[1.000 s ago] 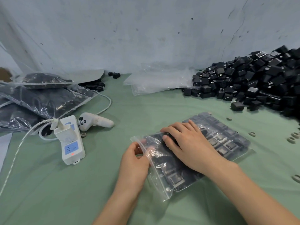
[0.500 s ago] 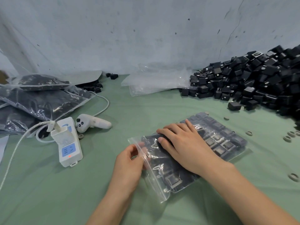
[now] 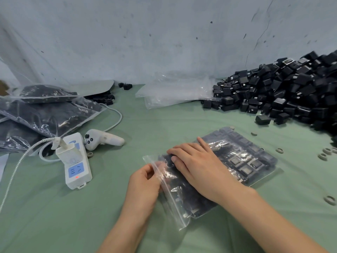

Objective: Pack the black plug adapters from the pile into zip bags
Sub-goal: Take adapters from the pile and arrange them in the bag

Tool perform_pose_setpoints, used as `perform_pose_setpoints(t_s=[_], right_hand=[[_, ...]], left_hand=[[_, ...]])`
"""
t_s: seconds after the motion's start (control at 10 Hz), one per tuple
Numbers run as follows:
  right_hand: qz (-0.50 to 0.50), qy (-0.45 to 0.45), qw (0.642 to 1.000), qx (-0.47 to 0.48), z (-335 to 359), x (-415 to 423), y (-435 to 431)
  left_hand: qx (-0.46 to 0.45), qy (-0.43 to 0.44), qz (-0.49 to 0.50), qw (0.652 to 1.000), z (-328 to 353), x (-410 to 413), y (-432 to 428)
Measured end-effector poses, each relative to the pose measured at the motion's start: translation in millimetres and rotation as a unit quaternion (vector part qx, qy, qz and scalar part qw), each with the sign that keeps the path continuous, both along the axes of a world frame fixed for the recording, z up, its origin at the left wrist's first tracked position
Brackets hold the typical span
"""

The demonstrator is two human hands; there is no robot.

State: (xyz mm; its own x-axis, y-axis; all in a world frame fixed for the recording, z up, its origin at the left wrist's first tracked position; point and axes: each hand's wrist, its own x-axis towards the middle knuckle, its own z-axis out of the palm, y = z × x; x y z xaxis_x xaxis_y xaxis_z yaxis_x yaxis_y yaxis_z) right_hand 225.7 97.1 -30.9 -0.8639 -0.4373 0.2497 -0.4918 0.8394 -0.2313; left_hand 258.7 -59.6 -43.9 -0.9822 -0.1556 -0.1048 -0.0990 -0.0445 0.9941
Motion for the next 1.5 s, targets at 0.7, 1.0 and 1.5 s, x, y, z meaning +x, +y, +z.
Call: perform_pose_setpoints(t_s=[0.7, 1.0, 1.5], right_hand=[[0.103, 0.013, 0.992, -0.071, 5.0, 25.6, -31.9], [0.123, -0.011, 0.985, -0.120, 12.8, 21.3, -24.1], [-0.083, -0.019, 0.995, -0.041, 5.7, -16.7, 51.1]], left_hand=[[-0.098, 0.017, 0.015, 0.995, -2.6, -6.6, 8.2], [0.039, -0.006, -0.060, 0.997, 5.1, 1.2, 3.8], [0.283, -0.094, -0.025, 0.954, 18.3, -9.6, -4.3]])
